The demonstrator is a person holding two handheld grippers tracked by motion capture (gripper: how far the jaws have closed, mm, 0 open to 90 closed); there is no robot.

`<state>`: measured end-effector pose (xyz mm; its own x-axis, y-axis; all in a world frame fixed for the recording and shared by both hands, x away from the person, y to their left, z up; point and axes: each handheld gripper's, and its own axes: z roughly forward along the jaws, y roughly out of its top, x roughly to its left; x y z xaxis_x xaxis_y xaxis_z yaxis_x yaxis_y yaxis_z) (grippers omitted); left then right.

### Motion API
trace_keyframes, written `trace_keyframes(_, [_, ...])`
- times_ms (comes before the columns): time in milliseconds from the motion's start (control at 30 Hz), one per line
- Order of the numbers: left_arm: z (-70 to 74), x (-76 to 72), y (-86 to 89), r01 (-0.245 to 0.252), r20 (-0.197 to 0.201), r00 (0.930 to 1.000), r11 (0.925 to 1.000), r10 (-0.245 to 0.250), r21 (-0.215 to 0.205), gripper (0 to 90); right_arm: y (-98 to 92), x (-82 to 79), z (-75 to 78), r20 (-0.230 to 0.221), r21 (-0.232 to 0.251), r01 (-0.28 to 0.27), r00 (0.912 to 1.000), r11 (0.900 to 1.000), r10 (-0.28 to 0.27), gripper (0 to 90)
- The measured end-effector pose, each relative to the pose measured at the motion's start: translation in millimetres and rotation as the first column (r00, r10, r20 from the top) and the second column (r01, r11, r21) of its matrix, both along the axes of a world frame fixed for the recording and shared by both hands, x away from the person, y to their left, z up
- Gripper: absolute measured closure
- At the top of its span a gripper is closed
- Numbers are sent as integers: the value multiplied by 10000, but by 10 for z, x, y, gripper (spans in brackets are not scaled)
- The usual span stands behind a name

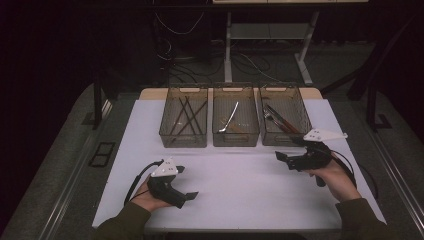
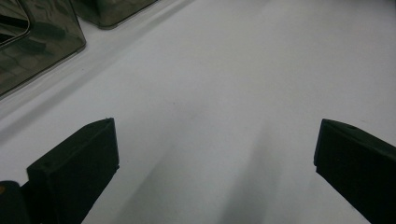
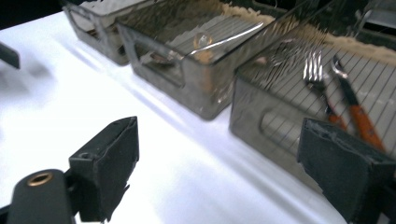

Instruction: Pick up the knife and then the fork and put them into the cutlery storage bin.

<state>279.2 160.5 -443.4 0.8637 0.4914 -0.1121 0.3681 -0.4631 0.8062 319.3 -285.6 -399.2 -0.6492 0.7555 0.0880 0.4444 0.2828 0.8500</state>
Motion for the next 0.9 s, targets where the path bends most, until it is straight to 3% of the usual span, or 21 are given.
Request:
trace_keyframes(200, [5, -5, -2, 35, 39, 10000, 10000, -35, 49, 0, -35, -185, -155, -87, 61, -19, 10000, 10000, 20, 132])
trace_keyframes(500, [8, -11, -6, 22, 52, 10000, 10000, -22, 41, 0, -61, -442, -332, -287, -264, -335, 9991, 9991, 327, 133])
trace_keyframes(900, [13, -14, -3, -5, 42, 10000, 10000, 6, -28, 0, -35, -658, -451, -413, -213, -718, 9966, 9972, 708, 133])
